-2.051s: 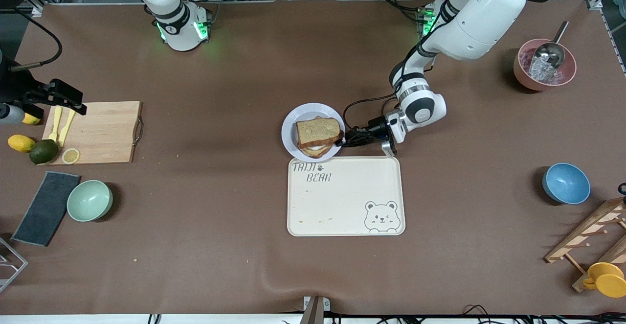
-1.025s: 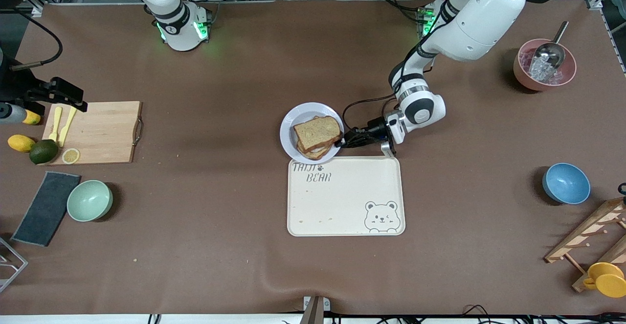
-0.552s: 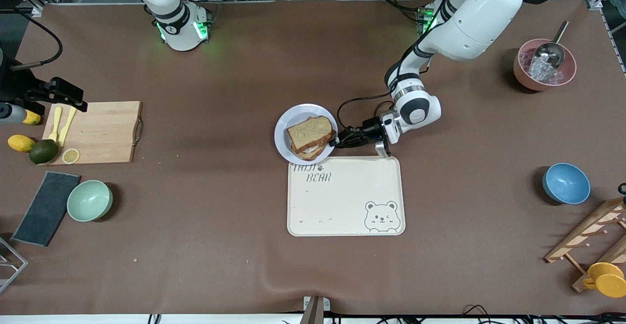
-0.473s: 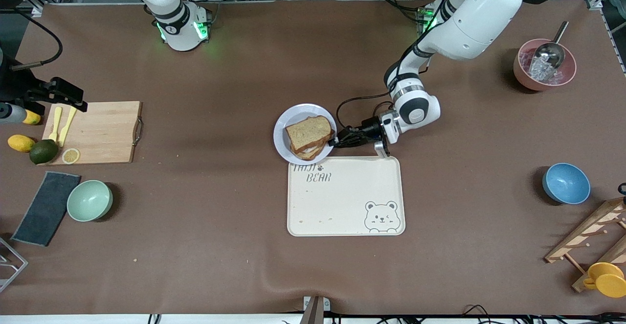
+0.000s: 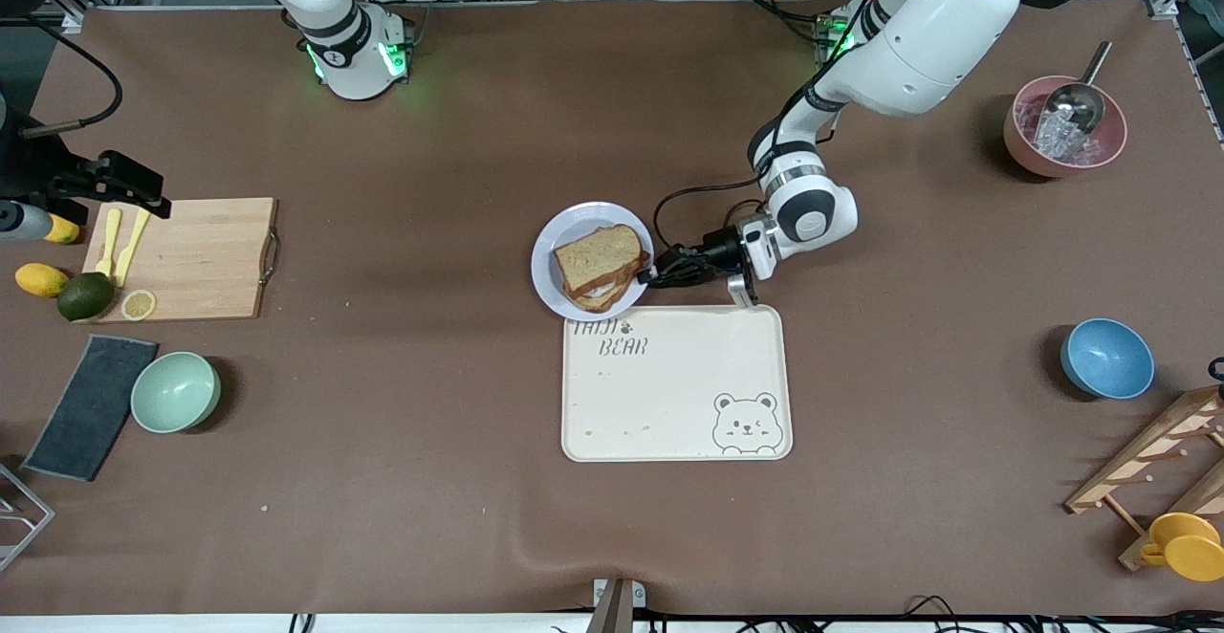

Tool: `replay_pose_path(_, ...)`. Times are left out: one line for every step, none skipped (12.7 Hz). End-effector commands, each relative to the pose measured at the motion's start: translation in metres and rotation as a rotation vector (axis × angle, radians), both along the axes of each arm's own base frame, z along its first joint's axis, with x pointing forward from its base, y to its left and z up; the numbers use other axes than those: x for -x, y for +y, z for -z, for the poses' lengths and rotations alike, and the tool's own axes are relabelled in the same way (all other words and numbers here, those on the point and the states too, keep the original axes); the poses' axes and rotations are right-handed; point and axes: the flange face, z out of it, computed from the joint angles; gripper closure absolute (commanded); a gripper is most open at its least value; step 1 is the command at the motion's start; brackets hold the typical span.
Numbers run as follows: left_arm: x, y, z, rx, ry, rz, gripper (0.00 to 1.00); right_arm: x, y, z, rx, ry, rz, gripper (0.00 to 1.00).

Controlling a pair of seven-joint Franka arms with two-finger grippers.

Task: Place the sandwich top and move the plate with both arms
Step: 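Drag the plate with the left gripper toward the bear tray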

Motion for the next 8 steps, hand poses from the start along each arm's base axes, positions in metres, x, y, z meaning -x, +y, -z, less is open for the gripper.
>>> replay_pose_path(-0.004,-0.006,-0.017,0.007,-0.011,0.003,0.95,0.003,0.001,-0.003,0.021,0.002,0.016,0.00)
replay_pose_path(-0.003,-0.008,-0.019,0.010,-0.015,0.008,0.95,0.004,0.000,-0.002,0.020,0.005,0.016,0.00)
replay_pose_path(-0.003,-0.011,-0.024,0.017,-0.021,0.012,0.95,0.003,0.001,-0.001,0.020,0.007,0.014,0.00)
replay_pose_path(-0.003,-0.012,-0.026,0.019,-0.023,0.011,0.95,0.003,0.001,-0.002,0.020,0.007,0.014,0.00)
replay_pose_path(-0.005,-0.013,-0.031,0.022,-0.033,0.013,0.95,0.003,0.000,0.000,0.020,0.009,0.016,0.00)
replay_pose_path(-0.006,-0.013,-0.033,0.024,-0.037,0.012,0.95,0.003,0.000,0.000,0.020,0.009,0.014,0.00)
replay_pose_path(-0.008,-0.013,-0.037,0.026,-0.045,0.012,0.95,0.003,0.000,0.000,0.020,0.009,0.014,0.00)
replay_pose_path(-0.009,-0.013,-0.041,0.028,-0.052,0.010,0.95,0.002,0.000,0.001,0.018,0.012,0.014,0.00)
